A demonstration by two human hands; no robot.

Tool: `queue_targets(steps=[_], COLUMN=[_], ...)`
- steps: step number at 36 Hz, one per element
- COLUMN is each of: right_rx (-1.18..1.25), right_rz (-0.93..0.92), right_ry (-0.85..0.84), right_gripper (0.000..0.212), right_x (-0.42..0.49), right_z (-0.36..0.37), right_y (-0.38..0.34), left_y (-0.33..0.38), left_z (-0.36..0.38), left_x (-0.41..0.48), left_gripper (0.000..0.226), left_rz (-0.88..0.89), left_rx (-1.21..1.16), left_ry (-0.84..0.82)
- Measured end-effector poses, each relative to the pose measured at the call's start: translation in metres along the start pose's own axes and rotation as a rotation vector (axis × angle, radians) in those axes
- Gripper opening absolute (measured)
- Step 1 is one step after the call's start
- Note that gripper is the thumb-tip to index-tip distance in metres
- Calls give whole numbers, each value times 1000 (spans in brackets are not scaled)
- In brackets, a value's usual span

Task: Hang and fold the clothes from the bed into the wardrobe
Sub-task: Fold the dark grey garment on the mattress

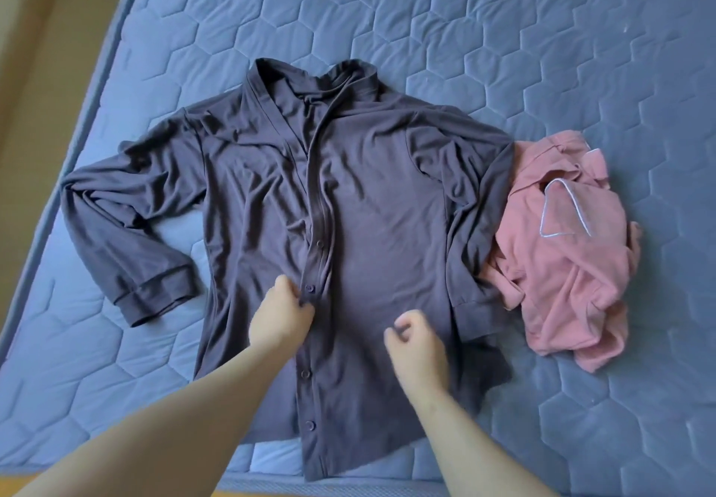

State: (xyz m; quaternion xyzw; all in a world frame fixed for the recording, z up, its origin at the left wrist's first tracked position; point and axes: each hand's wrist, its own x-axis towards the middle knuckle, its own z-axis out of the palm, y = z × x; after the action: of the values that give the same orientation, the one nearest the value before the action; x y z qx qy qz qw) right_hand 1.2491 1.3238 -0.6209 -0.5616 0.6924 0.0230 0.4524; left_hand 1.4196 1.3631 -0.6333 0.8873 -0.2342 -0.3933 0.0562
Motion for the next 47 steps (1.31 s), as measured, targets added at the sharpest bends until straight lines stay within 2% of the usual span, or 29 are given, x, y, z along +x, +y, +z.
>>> queue_targets(steps=[2, 4, 6, 8, 10, 13, 16, 20, 23, 25, 28, 29, 31, 33, 34, 36, 37, 39, 41, 42, 44, 47], right_rx=[9, -60, -158, -256, -255, -43, 222, 443, 774, 995, 1167, 1160, 1044, 916, 852, 715, 688, 807, 943, 934, 852, 616], right_rz=[45, 92, 182, 244, 219, 46, -66, -204, -277, -318, -431, -457, -474, -466, -471, -503, -513, -462, -347, -307, -274, -269], right_ry=[342, 469, 423, 339, 325, 489, 644, 663, 744, 677, 435, 336, 172, -19, -141, -312, -326, -238, -15, 99, 162, -26], right_gripper=[33, 56, 59, 45, 33, 21, 28, 16, 19, 20, 23, 24, 25, 20, 20, 26, 28, 30, 29, 29, 30, 24], right_x=[16, 31, 43, 52, 57, 63, 58, 43, 50, 50, 48, 46, 38, 29, 25, 16, 12, 6, 2, -1, -3, -4], right_z=[-20, -37, -51, -61, -70, -82, -106, -160, -185, -194, -201, -199, -190, -175, -167, -156, -152, -146, -135, -127, -109, -86], right_y=[-7, -8, -1, 11, 16, 10, -17, -64, -91, -108, -128, -136, -152, -163, -167, -174, -177, -179, -175, -171, -161, -155], left_y=[18, 36, 50, 62, 73, 85, 98, 122, 138, 147, 157, 158, 160, 163, 163, 164, 164, 163, 165, 167, 174, 188], left_z=[4, 11, 19, 25, 28, 24, 10, -18, -38, -52, -73, -79, -86, -93, -98, -108, -113, -122, -134, -142, -158, -181], left_x=[3, 6, 8, 7, 6, 8, 11, 7, -1, -10, -30, -37, -48, -56, -59, -65, -66, -60, -54, -54, -56, -69], left_gripper=[15, 20, 15, 9, 5, 17, 21, 23, 23, 23, 21, 26, 51, 64, 62, 39, 28, 17, 10, 13, 16, 16], left_rz=[80, 134, 152, 148, 148, 150, 143, 162, 193, 238, 410, 488, 627, 700, 722, 705, 670, 561, 400, 348, 365, 427], left_rx=[-7, -29, -97, -169, -250, -365, -486, -616, -702, -746, -814, -827, -850, -894, -939, -1034, -1064, -1138, -1230, -1261, -1305, -1268], left_ry=[-27, -116, -200, -250, -283, -287, -263, -194, -179, -203, -332, -388, -483, -561, -588, -550, -466, -274, -146, -118, -177, -444])
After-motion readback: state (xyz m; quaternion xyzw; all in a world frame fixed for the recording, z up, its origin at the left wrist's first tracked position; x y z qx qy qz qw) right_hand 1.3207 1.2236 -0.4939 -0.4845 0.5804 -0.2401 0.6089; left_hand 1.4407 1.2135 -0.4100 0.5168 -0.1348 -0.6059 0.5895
